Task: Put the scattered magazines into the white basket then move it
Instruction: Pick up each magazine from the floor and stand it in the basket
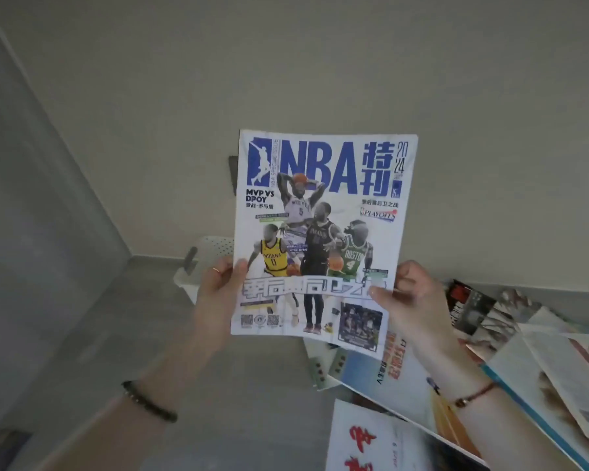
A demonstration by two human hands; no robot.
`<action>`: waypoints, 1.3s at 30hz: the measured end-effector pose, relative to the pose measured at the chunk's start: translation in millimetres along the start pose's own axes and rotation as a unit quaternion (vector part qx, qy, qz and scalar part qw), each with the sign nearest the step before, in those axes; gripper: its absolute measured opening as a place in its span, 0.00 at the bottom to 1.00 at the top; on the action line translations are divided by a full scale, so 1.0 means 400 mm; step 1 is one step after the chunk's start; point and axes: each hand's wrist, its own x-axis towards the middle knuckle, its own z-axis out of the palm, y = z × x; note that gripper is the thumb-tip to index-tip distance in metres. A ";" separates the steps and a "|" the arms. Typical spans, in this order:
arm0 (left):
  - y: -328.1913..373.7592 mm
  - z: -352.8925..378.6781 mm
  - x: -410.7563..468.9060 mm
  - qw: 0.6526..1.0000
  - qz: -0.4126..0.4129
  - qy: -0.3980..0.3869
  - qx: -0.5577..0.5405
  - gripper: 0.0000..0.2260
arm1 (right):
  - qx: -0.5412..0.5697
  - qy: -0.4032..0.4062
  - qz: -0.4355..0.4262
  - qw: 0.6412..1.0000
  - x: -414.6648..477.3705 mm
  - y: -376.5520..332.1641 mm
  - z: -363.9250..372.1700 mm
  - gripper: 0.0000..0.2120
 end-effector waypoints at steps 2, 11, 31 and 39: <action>0.058 -0.061 0.090 0.998 0.037 -0.001 0.051 0.05 | -0.004 0.005 -0.024 1.000 0.076 -0.045 0.092 0.13; 0.094 -0.228 0.451 0.980 0.081 0.011 0.181 0.04 | -0.119 0.034 -0.044 0.991 0.327 -0.055 0.377 0.12; -0.247 -0.244 0.724 0.965 0.016 0.008 0.263 0.10 | -0.190 0.084 0.021 0.978 0.497 0.244 0.577 0.05; -0.275 -0.225 0.719 0.954 0.029 0.022 0.298 0.11 | -0.156 0.135 0.029 0.978 0.494 0.255 0.551 0.06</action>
